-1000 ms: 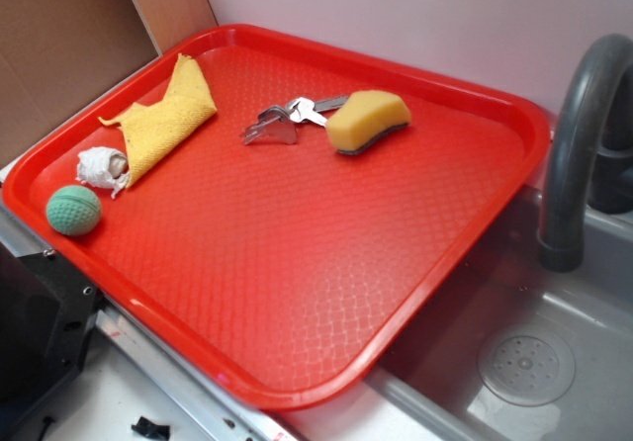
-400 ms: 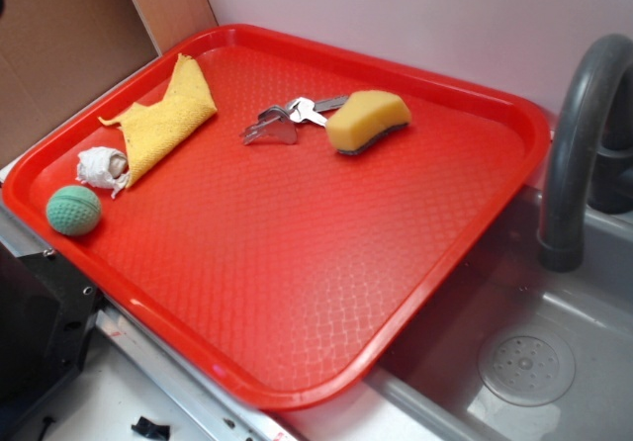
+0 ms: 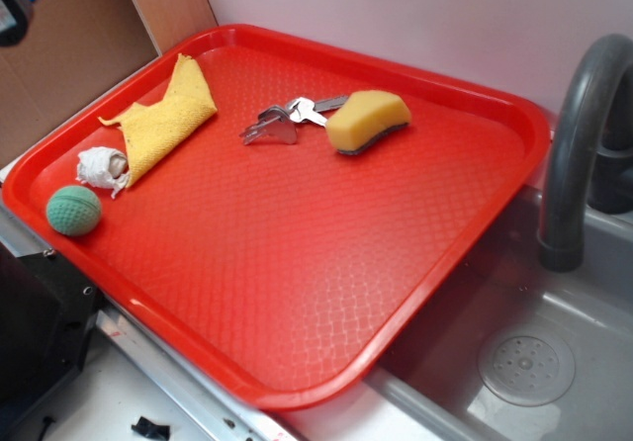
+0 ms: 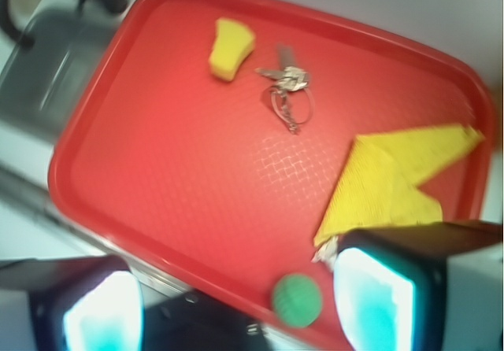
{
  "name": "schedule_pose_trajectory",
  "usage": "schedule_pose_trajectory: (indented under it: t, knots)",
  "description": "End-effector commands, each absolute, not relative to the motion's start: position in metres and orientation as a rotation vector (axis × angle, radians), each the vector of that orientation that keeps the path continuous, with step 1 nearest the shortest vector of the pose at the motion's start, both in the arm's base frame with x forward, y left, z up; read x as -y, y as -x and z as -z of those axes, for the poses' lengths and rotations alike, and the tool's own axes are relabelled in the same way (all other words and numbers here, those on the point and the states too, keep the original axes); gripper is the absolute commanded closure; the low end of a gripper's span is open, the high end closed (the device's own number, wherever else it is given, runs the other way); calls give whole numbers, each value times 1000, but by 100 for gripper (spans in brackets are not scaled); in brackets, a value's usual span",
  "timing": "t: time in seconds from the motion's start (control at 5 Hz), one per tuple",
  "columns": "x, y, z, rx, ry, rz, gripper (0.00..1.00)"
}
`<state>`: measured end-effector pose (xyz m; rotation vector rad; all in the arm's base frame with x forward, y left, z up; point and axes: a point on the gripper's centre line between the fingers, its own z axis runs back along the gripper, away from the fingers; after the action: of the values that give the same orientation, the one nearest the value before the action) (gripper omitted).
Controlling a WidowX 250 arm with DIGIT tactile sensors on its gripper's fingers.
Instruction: Grab the white paper.
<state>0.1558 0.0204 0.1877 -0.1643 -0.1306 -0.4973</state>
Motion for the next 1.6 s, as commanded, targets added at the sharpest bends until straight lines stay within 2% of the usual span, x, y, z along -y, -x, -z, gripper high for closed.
schedule_pose_trajectory:
  t: [0.0,0.4,0.6,0.8,1.0,1.4]
  knots:
    - [-54,-169,-152,140,76,772,0]
    - [-86,-175,-108,97,-32,737,0]
    - [-93,-173,-86,55,-49,709,0]
    - [-95,-168,-66,20,-33,711,0]
    - [-96,-167,-45,-62,-48,707,0]
    - [-97,-169,-23,-161,-61,674,0]
